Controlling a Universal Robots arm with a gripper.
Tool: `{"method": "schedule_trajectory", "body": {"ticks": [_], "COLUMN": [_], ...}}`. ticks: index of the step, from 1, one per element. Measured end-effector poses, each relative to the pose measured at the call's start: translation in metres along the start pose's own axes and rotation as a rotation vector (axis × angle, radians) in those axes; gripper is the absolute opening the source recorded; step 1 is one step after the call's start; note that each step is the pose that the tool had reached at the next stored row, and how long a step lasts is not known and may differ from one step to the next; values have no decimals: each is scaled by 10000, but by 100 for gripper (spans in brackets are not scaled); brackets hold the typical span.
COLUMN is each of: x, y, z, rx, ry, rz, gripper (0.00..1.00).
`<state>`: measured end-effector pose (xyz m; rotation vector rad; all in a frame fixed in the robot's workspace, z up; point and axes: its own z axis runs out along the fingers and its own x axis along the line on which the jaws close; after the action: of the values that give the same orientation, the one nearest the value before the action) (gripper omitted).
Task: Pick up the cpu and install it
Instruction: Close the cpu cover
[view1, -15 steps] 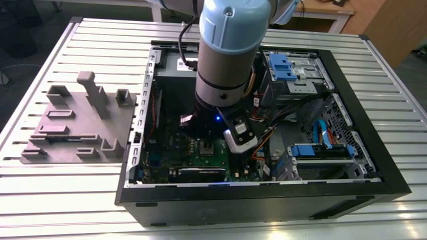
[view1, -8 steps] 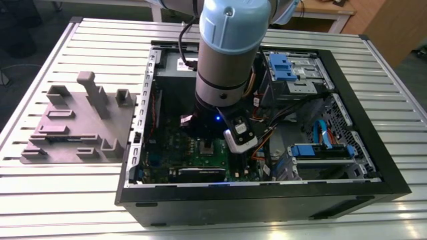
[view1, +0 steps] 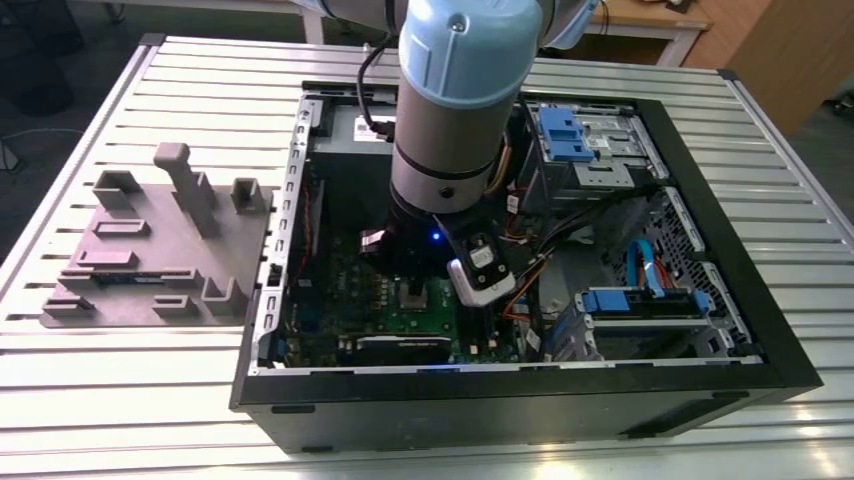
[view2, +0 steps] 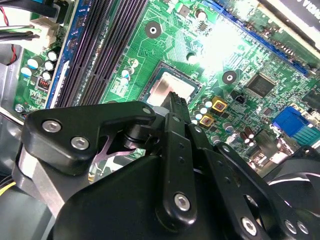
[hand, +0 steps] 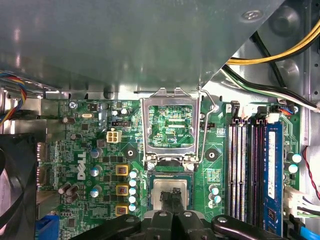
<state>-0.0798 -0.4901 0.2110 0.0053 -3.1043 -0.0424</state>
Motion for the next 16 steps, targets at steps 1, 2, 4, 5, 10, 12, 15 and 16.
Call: {"method": "schedule_trajectory", "body": {"ticks": [1, 2, 4, 5, 10, 12, 15, 16], "x": [0, 0, 1, 1, 5, 6, 8, 9], "y": [0, 0, 0, 0, 3, 5, 6, 7], "z": [0, -3, -14, -21, -124, -174, -233, -253], "rx": [0, 0, 2, 1, 0, 0, 0, 0], "ry": [0, 0, 1, 0, 0, 0, -1, -1], "rz": [0, 0, 0, 0, 0, 0, -1, -1], "gripper": [10, 10, 10, 10, 10, 10, 10, 10]}}
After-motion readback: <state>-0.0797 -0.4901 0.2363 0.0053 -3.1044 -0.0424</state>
